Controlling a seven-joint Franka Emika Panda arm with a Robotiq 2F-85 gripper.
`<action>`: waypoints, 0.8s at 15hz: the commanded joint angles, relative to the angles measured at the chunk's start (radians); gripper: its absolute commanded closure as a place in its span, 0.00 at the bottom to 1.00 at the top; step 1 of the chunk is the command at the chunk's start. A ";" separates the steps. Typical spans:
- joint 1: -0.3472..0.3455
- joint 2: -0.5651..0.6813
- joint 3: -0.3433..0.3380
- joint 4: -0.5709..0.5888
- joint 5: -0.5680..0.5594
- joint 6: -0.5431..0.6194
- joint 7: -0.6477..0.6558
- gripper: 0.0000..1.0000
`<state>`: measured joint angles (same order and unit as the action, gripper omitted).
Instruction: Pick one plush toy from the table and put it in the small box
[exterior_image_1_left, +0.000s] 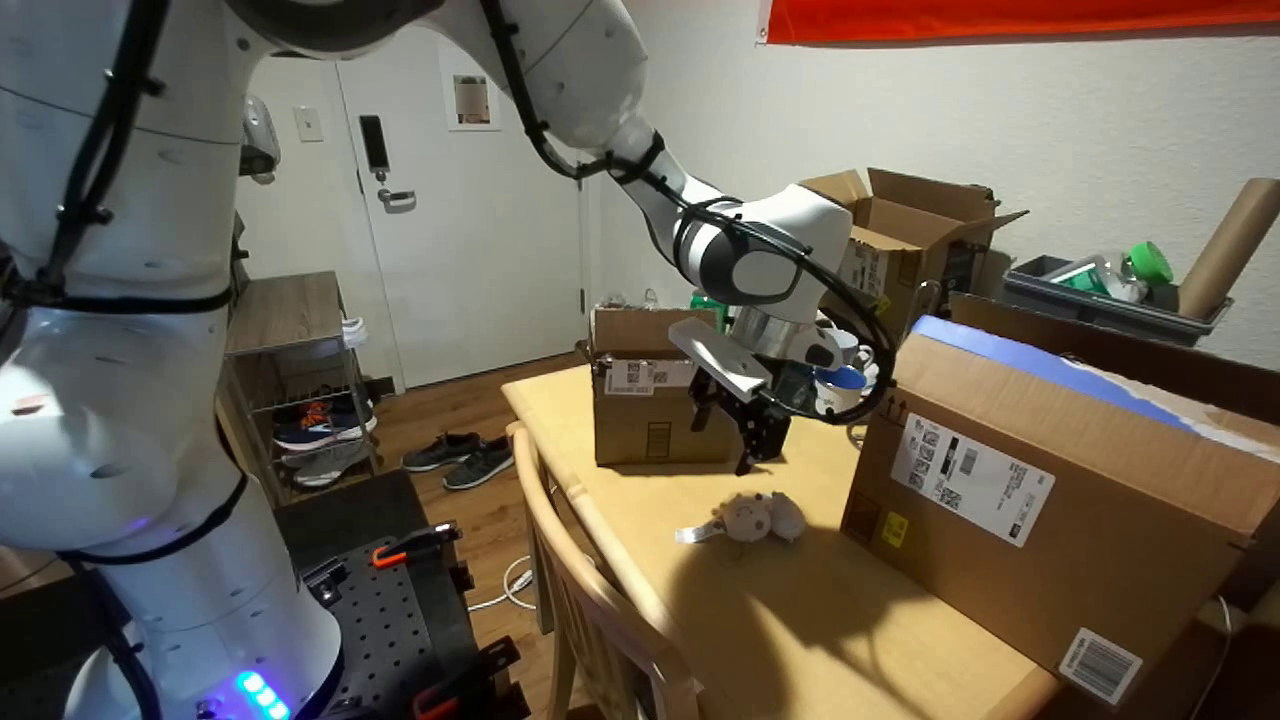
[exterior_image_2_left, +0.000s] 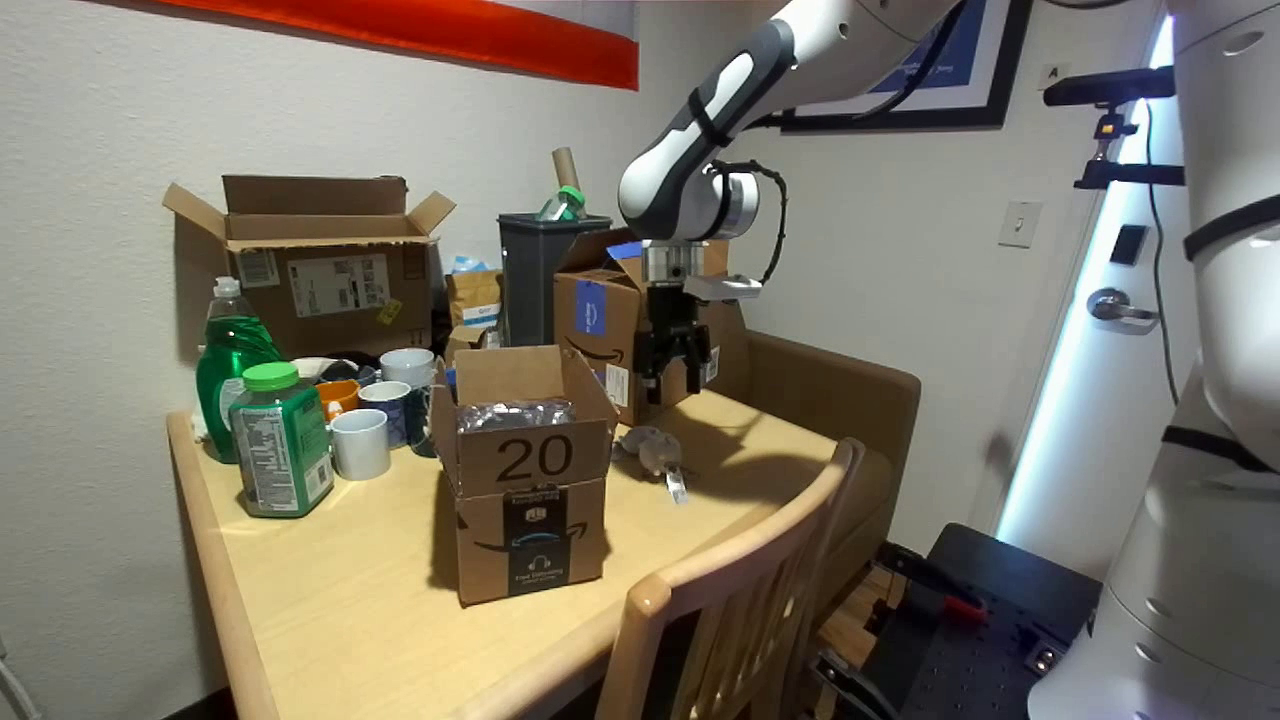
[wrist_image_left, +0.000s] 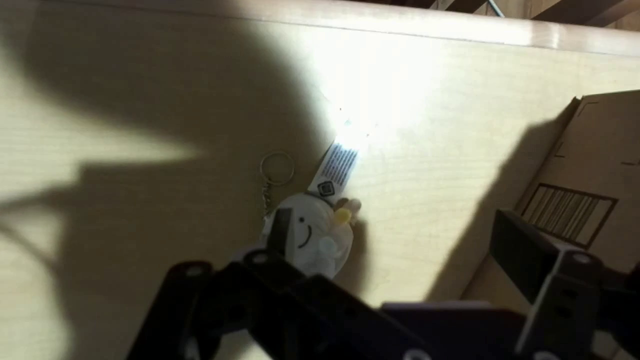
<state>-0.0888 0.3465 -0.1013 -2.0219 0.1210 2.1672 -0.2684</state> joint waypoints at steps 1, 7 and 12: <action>-0.036 0.046 0.022 0.090 0.005 -0.017 0.008 0.00; -0.046 0.118 0.038 0.197 -0.002 -0.023 0.011 0.00; -0.057 0.179 0.050 0.247 -0.002 -0.017 -0.001 0.00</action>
<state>-0.1211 0.4872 -0.0729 -1.8220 0.1211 2.1667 -0.2684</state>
